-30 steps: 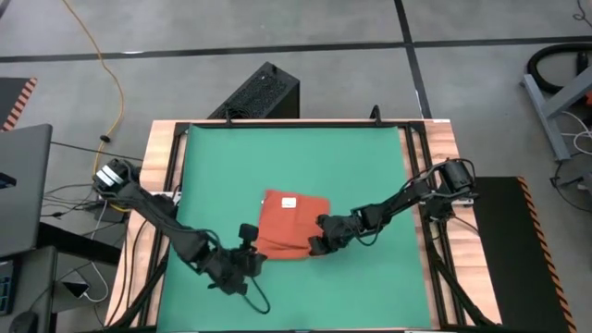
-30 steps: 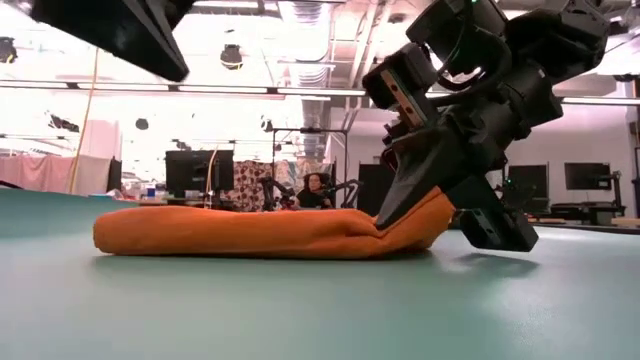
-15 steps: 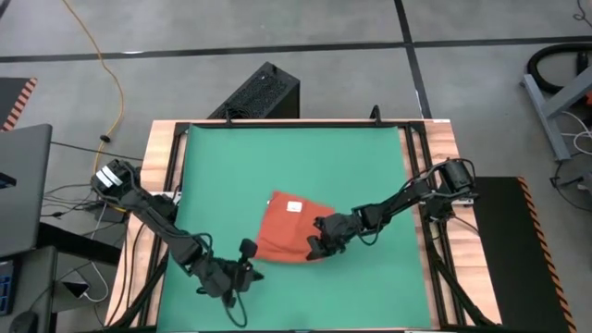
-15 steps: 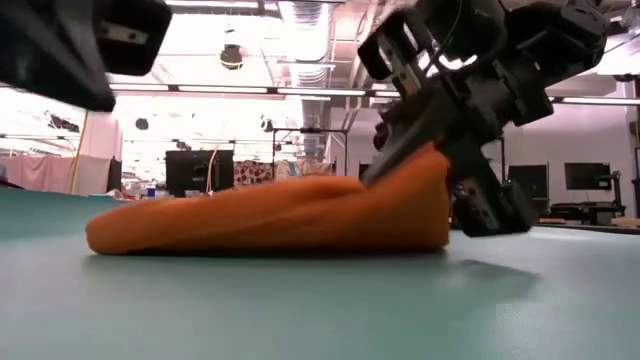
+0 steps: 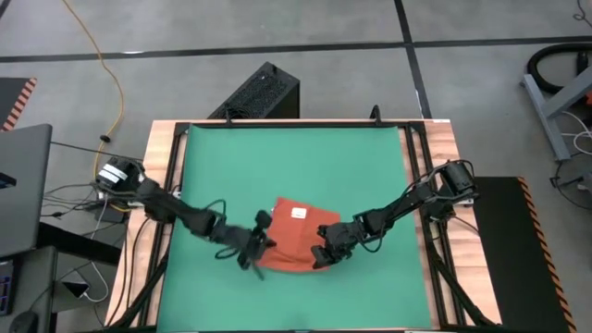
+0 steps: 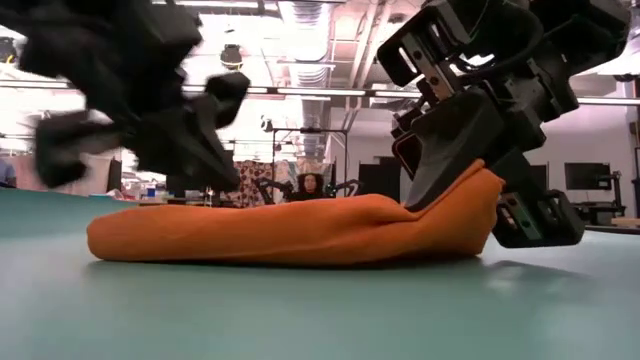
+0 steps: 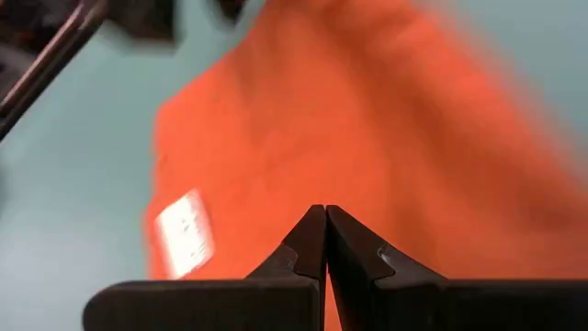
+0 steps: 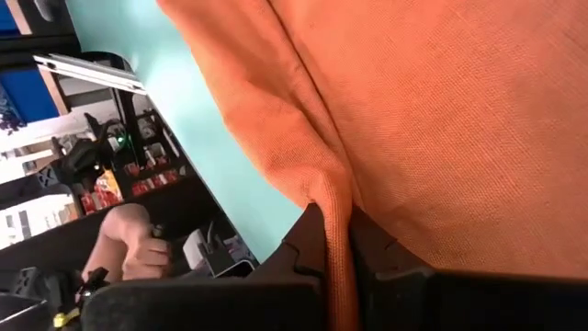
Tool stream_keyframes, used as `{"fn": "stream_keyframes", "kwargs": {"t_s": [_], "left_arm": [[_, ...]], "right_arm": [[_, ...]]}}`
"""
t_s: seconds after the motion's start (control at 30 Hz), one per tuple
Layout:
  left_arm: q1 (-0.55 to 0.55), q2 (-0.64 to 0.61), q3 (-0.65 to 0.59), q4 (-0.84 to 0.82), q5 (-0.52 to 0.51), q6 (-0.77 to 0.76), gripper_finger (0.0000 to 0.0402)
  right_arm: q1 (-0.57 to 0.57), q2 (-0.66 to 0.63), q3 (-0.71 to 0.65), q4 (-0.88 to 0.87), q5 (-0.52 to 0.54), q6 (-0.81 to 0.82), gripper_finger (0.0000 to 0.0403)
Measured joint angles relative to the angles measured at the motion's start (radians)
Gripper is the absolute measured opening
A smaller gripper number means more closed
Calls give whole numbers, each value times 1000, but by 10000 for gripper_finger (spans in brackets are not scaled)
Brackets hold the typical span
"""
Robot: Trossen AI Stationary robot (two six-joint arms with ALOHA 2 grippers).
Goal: Roll towel into tight, uniform cylinder
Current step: Roll the orange table napkin
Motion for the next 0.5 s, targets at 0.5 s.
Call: {"fn": "stream_keyframes", "kwargs": {"t_s": [0.5], "left_arm": [[141,0,2,-95,221,86,0]], "right_arm": [[35,0,0,2,68,3,26]]}}
